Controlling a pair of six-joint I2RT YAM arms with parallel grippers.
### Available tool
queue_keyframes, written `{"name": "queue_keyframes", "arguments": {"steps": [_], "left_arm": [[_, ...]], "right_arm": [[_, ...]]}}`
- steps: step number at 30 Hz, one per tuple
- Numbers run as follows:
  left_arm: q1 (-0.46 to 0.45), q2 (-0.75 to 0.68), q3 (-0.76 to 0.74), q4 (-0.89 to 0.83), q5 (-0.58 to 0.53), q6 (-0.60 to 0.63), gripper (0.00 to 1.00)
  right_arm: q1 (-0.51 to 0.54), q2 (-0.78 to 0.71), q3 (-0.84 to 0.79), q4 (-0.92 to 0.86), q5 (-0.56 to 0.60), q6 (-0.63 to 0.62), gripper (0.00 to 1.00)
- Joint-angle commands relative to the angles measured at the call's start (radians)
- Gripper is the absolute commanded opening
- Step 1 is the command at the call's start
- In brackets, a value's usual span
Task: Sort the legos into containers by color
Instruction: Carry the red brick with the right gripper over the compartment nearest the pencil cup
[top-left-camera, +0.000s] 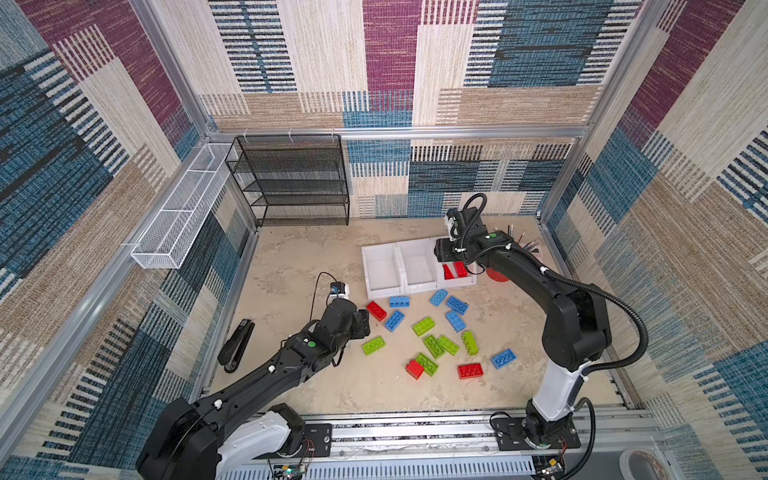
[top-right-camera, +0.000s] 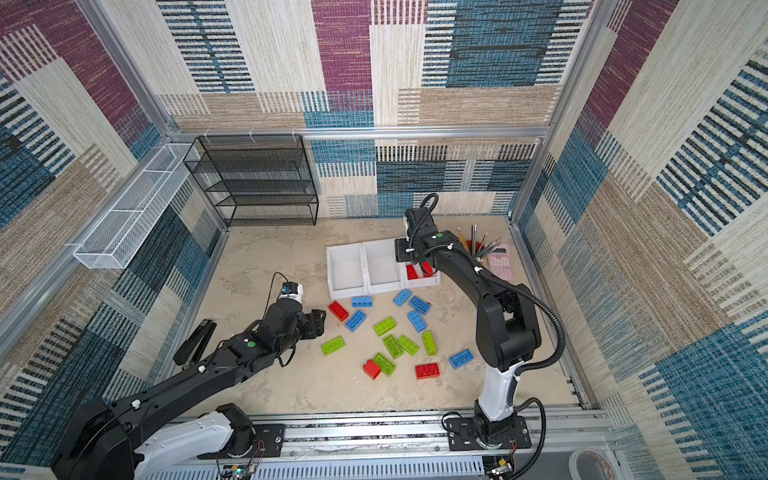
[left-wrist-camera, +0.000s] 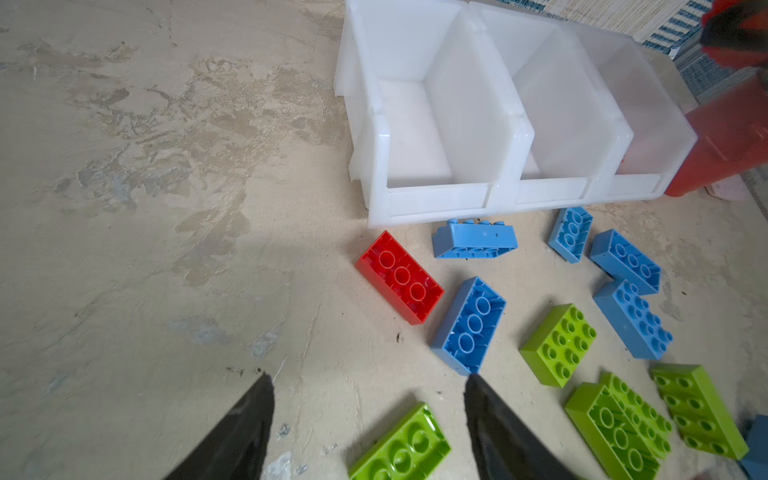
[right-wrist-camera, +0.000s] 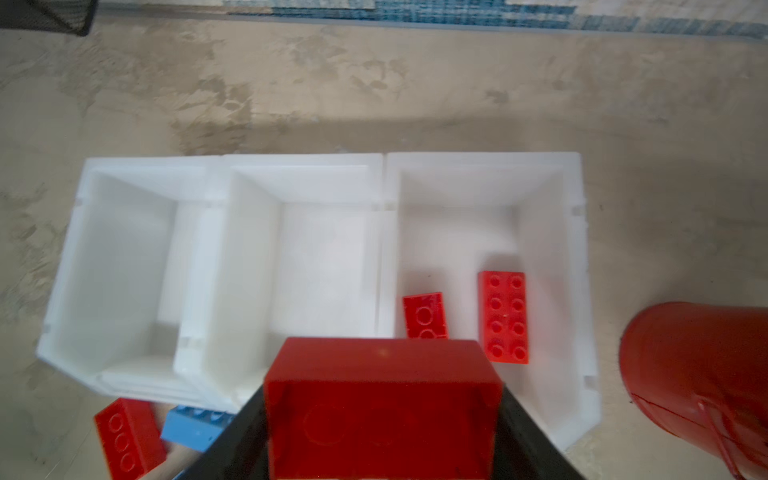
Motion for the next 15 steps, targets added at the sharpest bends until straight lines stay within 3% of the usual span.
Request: {"name": "queue_keyframes", "arguments": {"steps": [1,15], "left_arm": [[0.002,0.002,0.012,0.001,0.007,0.004,0.73],[0.01,0.024,0.021,0.001,0.021,0.002,0.73]], "right_arm": [[-0.031,-0.002,-0.044,0.141,-0.06,0.053,0.53],[-0.065,0.06,-0.054,0.207,-0.089,0.077,0.64]]}}
